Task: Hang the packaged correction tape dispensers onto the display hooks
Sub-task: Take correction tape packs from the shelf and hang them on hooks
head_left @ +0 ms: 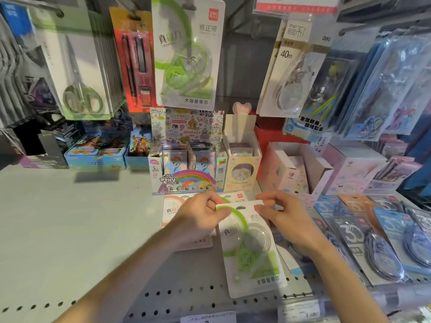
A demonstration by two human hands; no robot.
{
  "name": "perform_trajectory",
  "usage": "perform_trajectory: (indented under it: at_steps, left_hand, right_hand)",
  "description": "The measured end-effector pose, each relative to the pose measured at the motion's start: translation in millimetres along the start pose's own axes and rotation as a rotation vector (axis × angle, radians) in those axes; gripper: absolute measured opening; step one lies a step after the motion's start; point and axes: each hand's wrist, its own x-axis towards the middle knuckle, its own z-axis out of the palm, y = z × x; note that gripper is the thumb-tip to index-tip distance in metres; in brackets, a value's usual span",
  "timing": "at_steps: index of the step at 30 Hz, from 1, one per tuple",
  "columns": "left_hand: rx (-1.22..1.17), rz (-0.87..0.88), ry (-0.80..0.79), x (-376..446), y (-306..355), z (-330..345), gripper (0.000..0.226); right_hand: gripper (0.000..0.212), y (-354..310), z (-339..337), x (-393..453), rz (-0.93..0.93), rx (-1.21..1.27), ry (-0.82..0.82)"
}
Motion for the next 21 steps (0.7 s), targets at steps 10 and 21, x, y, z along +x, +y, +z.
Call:
perform_trajectory:
  at_steps: [10, 21]
  left_hand:
    - [-0.56, -0.055, 0.167, -3.6, 30.6, -39.9, 0.012]
    - [-0.204, 0.046, 0.305, -10.7, -12.5, -71.1, 0.011]
  right_hand:
    - [0.03, -43.3, 24.9, -4.3, -0.108, 0.187, -0.099]
    - [0.037, -32.3, 55.6, 0.6, 0.006, 0.437, -0.175]
